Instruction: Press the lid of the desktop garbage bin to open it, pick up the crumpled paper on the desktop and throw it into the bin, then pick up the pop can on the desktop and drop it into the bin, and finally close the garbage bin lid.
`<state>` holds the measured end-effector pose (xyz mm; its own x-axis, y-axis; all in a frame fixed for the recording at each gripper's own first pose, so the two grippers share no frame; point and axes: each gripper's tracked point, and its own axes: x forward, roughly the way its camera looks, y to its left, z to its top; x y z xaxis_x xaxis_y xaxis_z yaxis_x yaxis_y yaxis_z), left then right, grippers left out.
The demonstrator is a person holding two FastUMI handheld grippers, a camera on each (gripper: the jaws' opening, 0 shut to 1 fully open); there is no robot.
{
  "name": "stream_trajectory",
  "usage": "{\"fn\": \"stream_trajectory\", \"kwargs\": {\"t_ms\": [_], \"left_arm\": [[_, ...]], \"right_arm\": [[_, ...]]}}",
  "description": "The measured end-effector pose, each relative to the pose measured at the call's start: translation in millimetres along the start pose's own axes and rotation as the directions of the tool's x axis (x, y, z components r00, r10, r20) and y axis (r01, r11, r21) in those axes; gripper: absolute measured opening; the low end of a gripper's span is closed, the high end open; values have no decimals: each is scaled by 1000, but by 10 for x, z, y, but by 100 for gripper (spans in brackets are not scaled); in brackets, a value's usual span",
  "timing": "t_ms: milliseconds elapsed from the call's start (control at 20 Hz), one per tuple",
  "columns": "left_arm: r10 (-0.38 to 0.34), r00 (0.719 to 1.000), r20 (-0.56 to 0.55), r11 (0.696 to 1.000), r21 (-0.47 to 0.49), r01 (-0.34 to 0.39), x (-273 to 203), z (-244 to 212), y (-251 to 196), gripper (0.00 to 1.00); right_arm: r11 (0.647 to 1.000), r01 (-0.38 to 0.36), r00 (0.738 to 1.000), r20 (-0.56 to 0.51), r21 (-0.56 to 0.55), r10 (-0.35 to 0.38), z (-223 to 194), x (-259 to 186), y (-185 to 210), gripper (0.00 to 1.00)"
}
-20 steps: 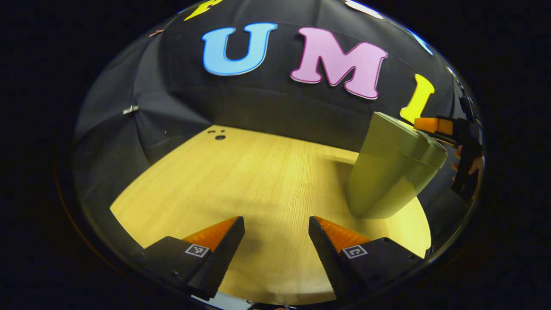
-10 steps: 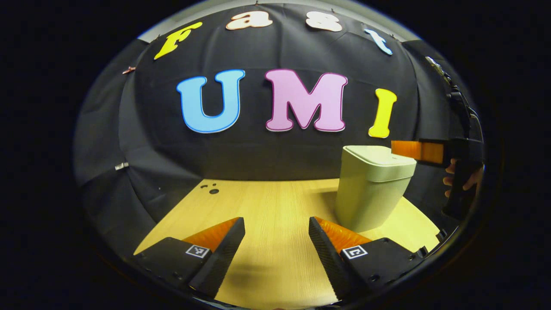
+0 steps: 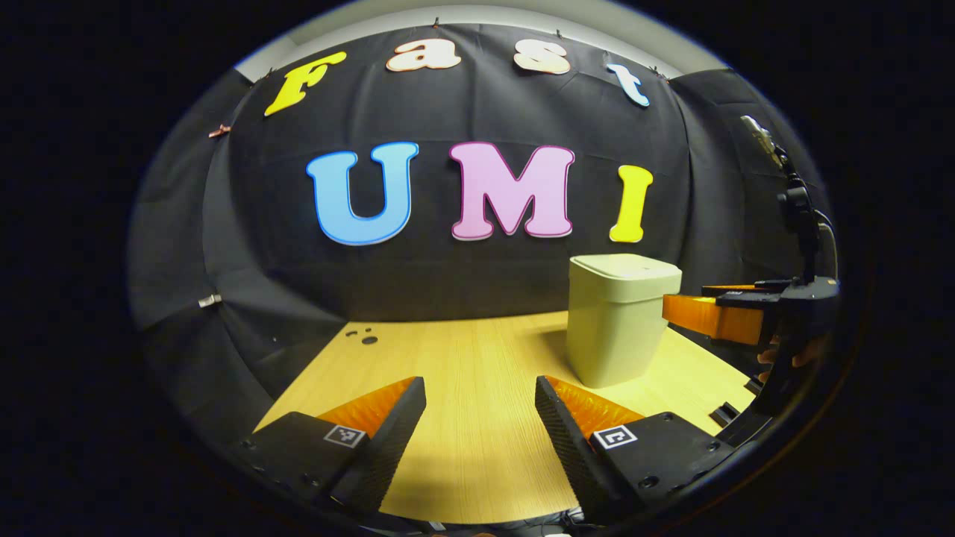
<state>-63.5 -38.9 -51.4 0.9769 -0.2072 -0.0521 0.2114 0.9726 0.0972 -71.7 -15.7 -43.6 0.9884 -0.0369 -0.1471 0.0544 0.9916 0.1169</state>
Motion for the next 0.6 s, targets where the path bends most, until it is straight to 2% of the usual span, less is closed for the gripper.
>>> {"fn": "stream_trajectory", "kwargs": {"t_ms": [250,500,600], "left_arm": [[-5,1000,6,999,-36,5,-168,-59,32,95],[37,999,-32,999,-20,-37,-233,-216,128,95],[22,999,-46,999,-46,-24,-254,-280,89,95]], "right_arm": [[998,17,998,-58,-63,-20,-367,-319,57,99],[995,42,996,-79,-86,-49,-548,-518,53,99],[996,37,995,-87,-83,-44,-603,-559,81,99]]}}
